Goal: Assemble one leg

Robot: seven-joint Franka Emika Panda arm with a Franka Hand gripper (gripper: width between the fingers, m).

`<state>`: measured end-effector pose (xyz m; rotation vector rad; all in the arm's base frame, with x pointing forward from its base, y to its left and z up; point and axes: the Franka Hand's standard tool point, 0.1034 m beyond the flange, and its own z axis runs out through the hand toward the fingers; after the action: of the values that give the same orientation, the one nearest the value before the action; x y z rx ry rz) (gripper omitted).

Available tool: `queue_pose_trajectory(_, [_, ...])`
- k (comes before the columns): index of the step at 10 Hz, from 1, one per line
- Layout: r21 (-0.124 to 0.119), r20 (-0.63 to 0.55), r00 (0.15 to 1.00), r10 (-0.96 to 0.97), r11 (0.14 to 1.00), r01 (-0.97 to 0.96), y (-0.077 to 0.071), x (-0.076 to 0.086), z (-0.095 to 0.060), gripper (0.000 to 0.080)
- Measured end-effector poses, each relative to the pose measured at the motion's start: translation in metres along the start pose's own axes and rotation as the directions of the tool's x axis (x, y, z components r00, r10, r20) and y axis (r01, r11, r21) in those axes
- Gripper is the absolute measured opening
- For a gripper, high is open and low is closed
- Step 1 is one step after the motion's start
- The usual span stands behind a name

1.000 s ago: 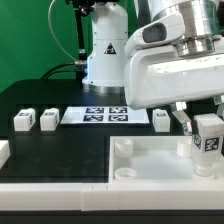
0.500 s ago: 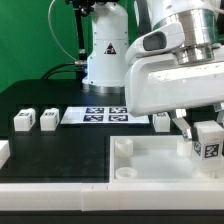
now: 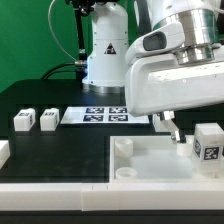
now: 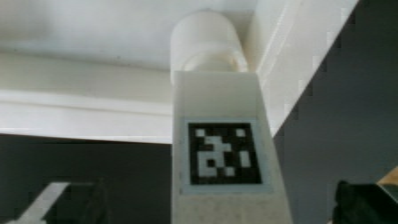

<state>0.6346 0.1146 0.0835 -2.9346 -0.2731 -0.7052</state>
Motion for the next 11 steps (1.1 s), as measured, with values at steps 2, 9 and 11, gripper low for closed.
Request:
queue_pose_trajectory(2, [0.000,0.000,1.000,0.000,1.000,0.000,0.000,0.000,0.000,0.0649])
queue_pose_trajectory(9, [0.029,0.220,0.971,0.095,0.994,-0.104,0.000,0.002,0.002,0.0649])
queue_pose_trajectory(11, [0.055,0.451,0.888,0.089,0.990,-0.127,0.006,0.003,-0.002,0.0649])
